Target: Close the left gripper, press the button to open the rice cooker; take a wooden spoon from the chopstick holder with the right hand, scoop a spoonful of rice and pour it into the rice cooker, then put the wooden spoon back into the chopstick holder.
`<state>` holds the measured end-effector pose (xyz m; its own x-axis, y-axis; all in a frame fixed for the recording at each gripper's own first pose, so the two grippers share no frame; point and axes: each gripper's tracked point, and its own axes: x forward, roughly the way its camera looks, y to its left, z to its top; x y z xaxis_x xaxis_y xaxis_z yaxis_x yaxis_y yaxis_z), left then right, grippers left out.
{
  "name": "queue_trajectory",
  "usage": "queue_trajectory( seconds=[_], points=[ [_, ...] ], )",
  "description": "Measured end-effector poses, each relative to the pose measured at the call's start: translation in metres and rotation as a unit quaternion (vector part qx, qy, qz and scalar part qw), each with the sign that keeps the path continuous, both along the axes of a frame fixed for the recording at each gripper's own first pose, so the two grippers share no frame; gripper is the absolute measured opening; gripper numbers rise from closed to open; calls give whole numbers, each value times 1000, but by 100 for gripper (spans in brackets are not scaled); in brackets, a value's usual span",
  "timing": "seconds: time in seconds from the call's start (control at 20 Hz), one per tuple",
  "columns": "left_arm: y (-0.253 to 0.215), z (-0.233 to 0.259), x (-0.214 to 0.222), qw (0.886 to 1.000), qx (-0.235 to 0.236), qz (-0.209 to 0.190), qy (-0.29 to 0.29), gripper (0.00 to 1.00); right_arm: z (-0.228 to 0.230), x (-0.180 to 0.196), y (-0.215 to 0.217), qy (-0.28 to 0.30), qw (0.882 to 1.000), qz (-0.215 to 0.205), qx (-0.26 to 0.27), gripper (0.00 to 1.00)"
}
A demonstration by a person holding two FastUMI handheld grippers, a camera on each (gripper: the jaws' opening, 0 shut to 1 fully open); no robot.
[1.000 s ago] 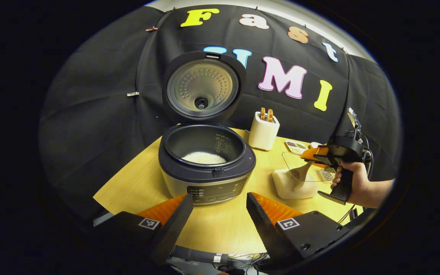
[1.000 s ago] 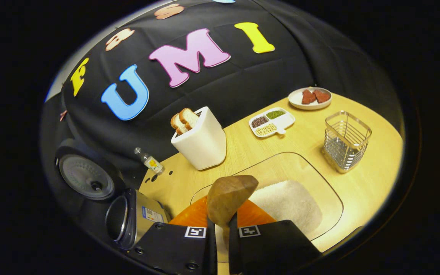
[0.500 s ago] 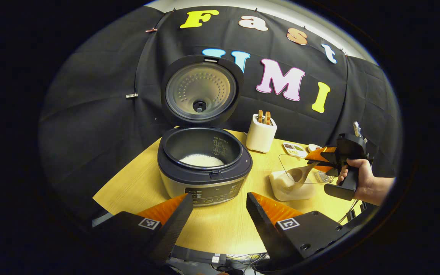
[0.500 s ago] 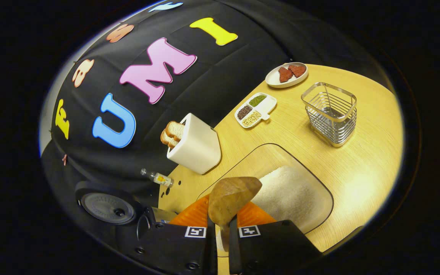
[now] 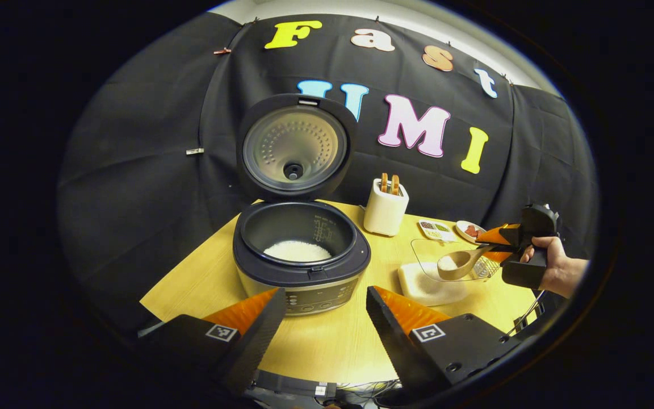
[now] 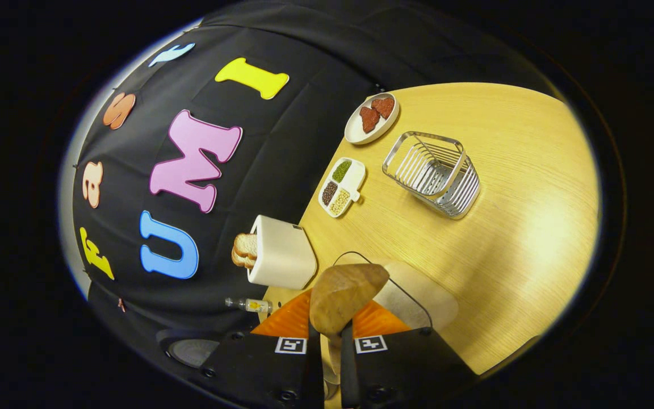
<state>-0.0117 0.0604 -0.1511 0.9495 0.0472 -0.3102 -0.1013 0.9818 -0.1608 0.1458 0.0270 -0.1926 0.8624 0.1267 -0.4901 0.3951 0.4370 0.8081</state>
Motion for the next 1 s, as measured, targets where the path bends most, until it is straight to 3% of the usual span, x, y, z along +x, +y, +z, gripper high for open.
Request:
queue_trajectory(
  seconds=[0.45,0.8,1.0],
  points=[
    [-2,0,-13,1000,-5,11,-11,96,64,7,33,-35,998,40,21,16],
    [14,-10,-33,999,-19,40,-8,96,121,17,112,-78,990,113,40,16],
    [26,-14,-41,998,-13,55,-6,96,131,23,163,-79,984,146,60,16]
  ],
)
